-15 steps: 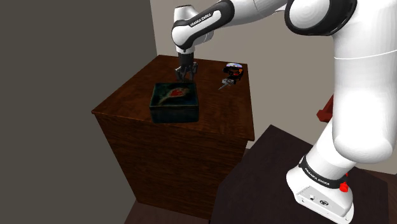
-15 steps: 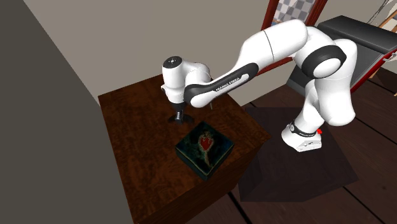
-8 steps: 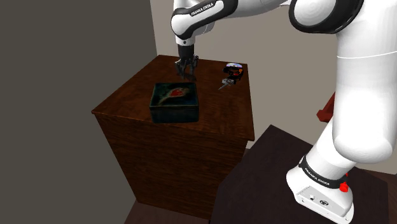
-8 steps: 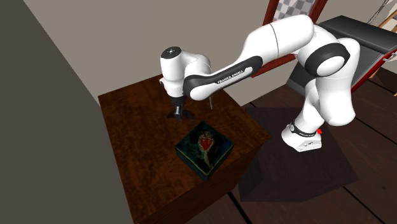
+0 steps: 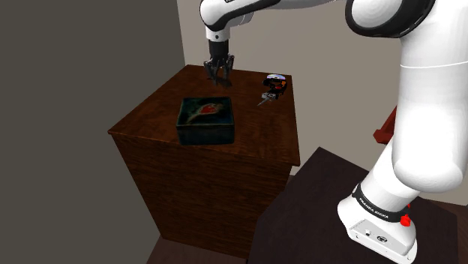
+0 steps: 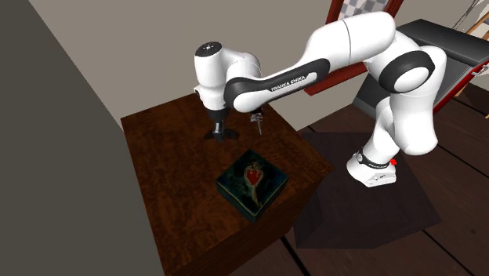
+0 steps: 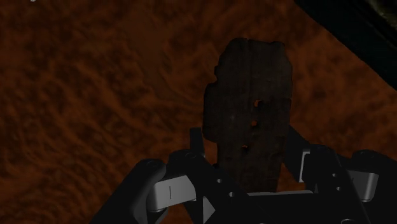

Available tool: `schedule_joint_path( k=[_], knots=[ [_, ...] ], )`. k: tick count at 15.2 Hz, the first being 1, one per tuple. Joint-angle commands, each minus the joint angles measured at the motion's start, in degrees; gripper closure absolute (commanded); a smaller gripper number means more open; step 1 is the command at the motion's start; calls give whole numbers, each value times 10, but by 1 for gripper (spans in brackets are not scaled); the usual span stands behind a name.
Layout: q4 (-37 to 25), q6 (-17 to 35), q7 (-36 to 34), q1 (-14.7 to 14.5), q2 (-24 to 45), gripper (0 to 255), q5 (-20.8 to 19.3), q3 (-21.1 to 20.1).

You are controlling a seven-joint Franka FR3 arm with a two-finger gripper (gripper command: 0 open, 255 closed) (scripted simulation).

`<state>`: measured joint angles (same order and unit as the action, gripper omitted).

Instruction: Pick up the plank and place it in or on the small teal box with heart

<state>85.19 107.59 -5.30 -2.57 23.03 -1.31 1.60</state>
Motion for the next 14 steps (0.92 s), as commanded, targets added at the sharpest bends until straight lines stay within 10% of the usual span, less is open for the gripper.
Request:
schedule_joint_path(
  k=[1, 14],
  knots=[
    [-11, -14, 1, 1, -2, 255, 0, 0],
    [-46, -81, -17, -14, -35, 255, -2, -6]
  ],
)
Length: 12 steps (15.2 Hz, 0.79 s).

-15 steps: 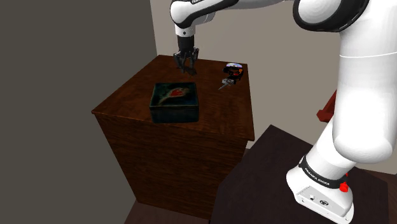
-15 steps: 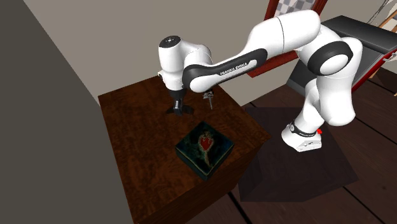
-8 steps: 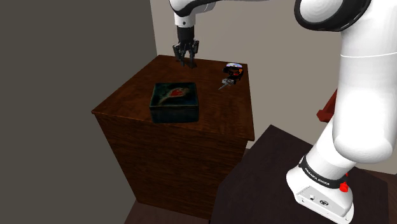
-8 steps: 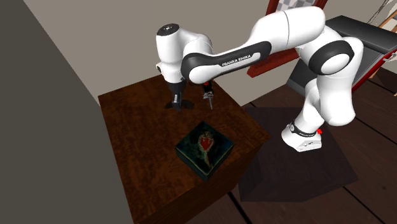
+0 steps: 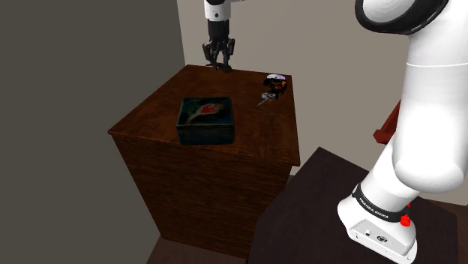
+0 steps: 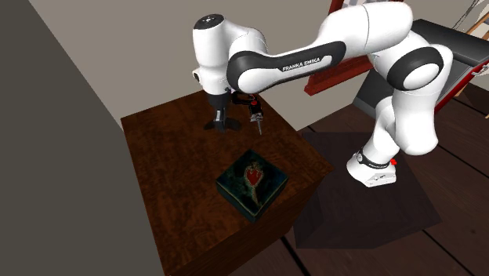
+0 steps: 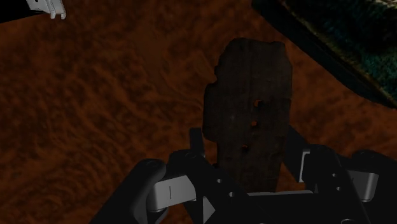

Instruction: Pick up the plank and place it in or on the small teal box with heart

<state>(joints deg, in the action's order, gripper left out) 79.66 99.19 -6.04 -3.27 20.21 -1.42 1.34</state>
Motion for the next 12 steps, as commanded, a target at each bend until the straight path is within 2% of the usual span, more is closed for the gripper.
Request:
schedule_joint_path(
  k=[1, 6, 12],
  knots=[
    [30, 8, -21, -14, -21, 255, -2, -6],
    [113, 28, -77, -49, -82, 255, -6, -26],
    [182, 40, -147, -90, -136, 255, -8, -56]
  ],
)
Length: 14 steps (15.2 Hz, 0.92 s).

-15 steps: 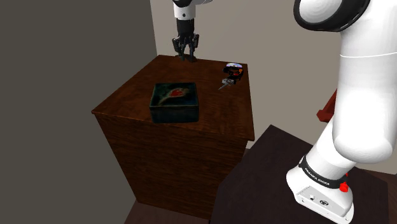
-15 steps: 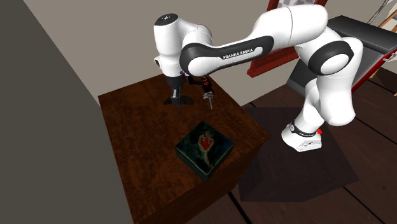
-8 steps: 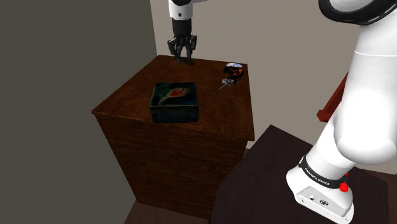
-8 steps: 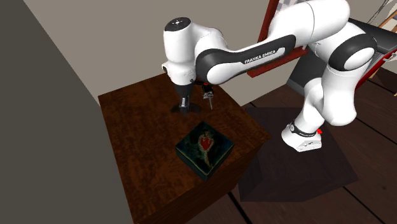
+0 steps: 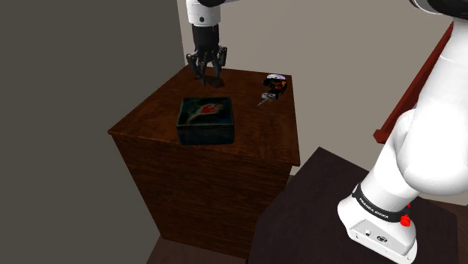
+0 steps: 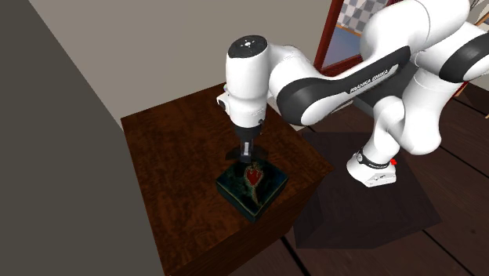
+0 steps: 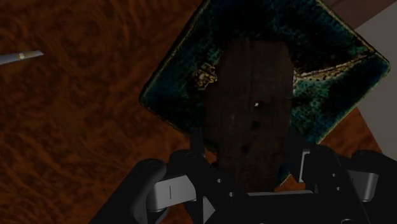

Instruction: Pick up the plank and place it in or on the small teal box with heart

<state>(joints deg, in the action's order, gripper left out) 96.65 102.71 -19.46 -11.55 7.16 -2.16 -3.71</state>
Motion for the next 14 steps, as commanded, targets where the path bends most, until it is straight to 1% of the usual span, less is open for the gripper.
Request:
schedule_joint_path(
  k=[1, 2, 14],
  knots=[
    [20, 6, -25, -14, -13, 255, 0, -11],
    [27, 7, -36, -19, -19, 255, 0, -16],
    [103, 96, -40, -19, -5, 255, -2, -15]
  ],
)
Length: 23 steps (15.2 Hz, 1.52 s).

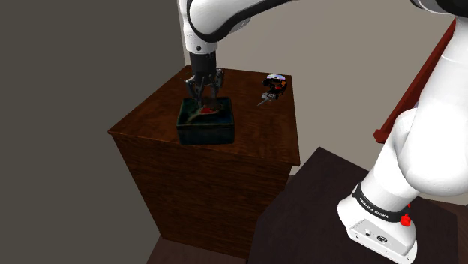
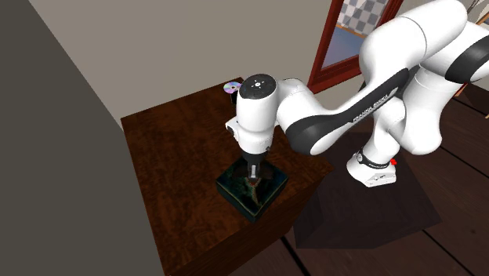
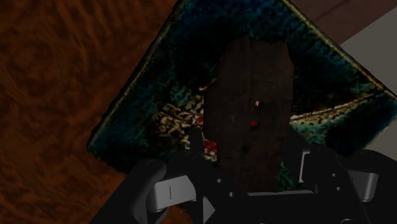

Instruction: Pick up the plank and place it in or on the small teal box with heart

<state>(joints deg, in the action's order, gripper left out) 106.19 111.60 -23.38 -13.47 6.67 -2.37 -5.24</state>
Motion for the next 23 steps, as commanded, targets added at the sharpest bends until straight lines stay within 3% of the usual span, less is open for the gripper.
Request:
schedule_joint_path(
  k=[1, 10, 11, 16, 20, 23],
  knots=[
    [13, 15, -1, 0, 2, 255, 0, 0],
    [20, 25, -1, 0, 5, 255, -1, 0],
    [20, 25, -1, 0, 5, 0, -1, 0],
    [20, 25, -1, 0, 5, 0, -1, 0],
    [-36, -44, 0, -1, -9, 0, 1, -1],
    [-36, -44, 0, -1, -9, 0, 1, -1]
  ],
)
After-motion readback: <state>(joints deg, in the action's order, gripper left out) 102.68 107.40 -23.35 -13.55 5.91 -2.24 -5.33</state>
